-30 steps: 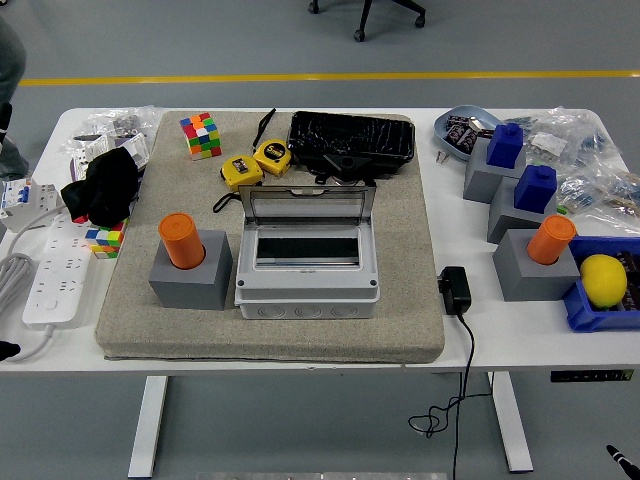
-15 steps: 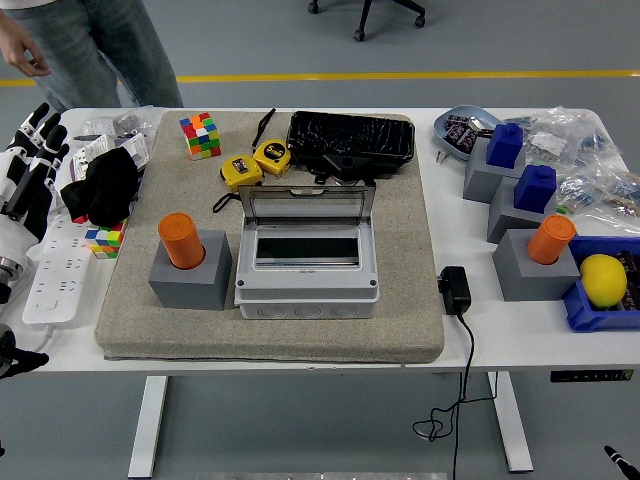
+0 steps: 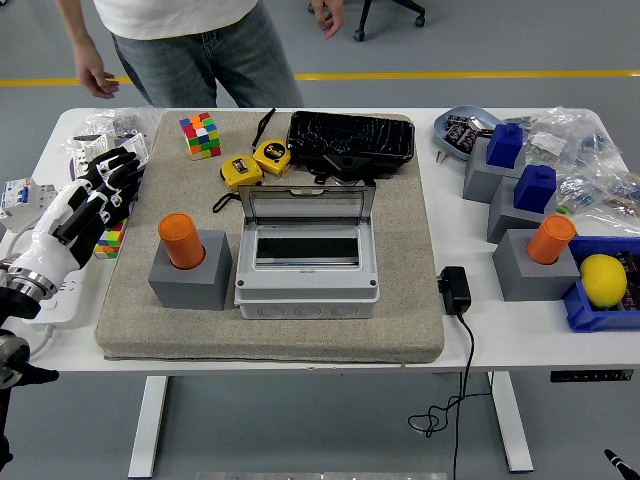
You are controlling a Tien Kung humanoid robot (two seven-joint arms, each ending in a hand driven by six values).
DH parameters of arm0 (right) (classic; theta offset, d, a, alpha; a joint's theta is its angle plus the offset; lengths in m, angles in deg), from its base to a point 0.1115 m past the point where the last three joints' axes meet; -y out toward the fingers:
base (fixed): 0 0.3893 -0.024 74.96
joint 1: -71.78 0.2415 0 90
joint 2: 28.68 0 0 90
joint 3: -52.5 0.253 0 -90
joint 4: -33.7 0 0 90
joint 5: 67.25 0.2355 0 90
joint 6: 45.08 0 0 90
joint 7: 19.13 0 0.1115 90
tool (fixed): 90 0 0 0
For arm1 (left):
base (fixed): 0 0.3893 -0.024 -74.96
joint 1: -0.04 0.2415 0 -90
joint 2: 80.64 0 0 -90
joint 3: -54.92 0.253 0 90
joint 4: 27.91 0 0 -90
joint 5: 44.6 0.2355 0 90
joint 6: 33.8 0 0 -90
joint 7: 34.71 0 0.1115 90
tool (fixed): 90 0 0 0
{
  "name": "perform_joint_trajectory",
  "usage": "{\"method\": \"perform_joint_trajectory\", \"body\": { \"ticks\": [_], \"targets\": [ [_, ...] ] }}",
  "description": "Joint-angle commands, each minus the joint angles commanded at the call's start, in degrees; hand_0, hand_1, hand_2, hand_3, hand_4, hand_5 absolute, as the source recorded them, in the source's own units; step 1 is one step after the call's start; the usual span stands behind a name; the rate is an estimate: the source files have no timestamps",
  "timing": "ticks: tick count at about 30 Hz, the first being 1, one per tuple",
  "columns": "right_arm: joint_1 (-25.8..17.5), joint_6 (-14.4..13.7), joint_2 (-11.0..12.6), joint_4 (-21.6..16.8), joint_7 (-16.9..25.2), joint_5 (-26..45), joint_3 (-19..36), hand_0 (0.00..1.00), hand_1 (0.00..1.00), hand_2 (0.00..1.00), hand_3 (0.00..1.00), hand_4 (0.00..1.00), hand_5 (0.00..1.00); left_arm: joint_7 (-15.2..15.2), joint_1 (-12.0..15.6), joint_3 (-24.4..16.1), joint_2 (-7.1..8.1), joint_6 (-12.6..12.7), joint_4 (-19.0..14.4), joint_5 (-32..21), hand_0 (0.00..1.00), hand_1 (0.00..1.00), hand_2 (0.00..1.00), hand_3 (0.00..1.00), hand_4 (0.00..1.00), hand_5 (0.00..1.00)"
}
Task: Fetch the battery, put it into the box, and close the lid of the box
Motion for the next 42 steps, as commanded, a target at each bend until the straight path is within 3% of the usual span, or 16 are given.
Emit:
{"method": "perform_joint_trajectory", "body": {
  "ticks": [4, 14, 15, 20, 21, 26, 27, 37, 42],
  "targets": [
    [0.3, 0.1, -0.1, -0.3, 0.0, -0.5, 0.7, 0.887, 0.866, 0.825, 0.850, 0.998, 0.998, -0.7, -1.3, 0.1, -1.46, 1.0, 2.3, 0.1, 0.957, 0.934, 0.917, 0.921, 0.998, 0.608],
    [0.0, 0.0, -0.2, 0.0, 0.0, -0.1, 0.5, 0.887, 0.865, 0.824, 0.847, 0.998, 0.998, -1.2, -1.0, 1.0, -2.81, 0.0, 0.3, 3.1, 0.947, 0.930, 0.919, 0.917, 0.998, 0.559],
    [-0.1, 0.0, -0.2, 0.0, 0.0, -0.1, 0.6, 0.884, 0.863, 0.823, 0.843, 0.998, 0.998, -1.1, -0.9, 1.1, -2.99, -0.3, 0.1, 3.5, 0.903, 0.922, 0.919, 0.928, 0.998, 0.381],
    [0.0, 0.1, -0.3, -0.1, 0.0, -0.3, 0.9, 0.884, 0.863, 0.823, 0.843, 0.998, 0.998, -0.6, -0.4, 2.4, -3.26, -1.1, -0.2, 4.1, 0.903, 0.922, 0.919, 0.928, 0.998, 0.381],
    [0.1, 0.1, -0.3, -0.2, 0.0, -0.4, 1.0, 0.885, 0.861, 0.821, 0.842, 0.998, 0.998, -0.3, -0.4, 2.6, -3.36, -1.6, 0.2, 4.1, 0.920, 0.933, 0.926, 0.934, 0.998, 0.185],
    [0.2, 0.1, -0.3, -0.2, -0.1, -0.6, 1.2, 0.885, 0.861, 0.821, 0.842, 0.998, 0.998, -0.2, -0.8, 2.4, -3.87, -3.1, 1.3, 4.1, 0.920, 0.933, 0.926, 0.934, 0.998, 0.185],
    [0.3, 0.1, -0.3, -0.2, -0.1, -0.6, 1.3, 0.880, 0.860, 0.819, 0.841, 0.998, 0.998, -0.1, -0.9, 2.4, -3.86, -3.6, 1.4, 4.3, 0.950, 0.979, 0.978, 0.960, 0.998, 0.055],
    [0.1, 0.1, -0.3, -0.1, -0.2, -0.6, 1.5, 0.878, 0.857, 0.816, 0.838, 0.998, 0.998, 0.8, -0.7, 2.7, -4.07, -6.8, 0.8, 6.5, 0.975, 0.998, 0.998, 0.983, 0.998, 0.002],
    [0.0, 0.1, -0.4, -0.2, -0.2, -0.8, 1.8, 0.876, 0.855, 0.815, 0.834, 0.998, 0.998, 0.6, -0.2, 3.3, -4.51, -6.9, -0.1, 6.3, 0.973, 0.998, 0.998, 0.986, 0.998, 0.002]
  ]
}}
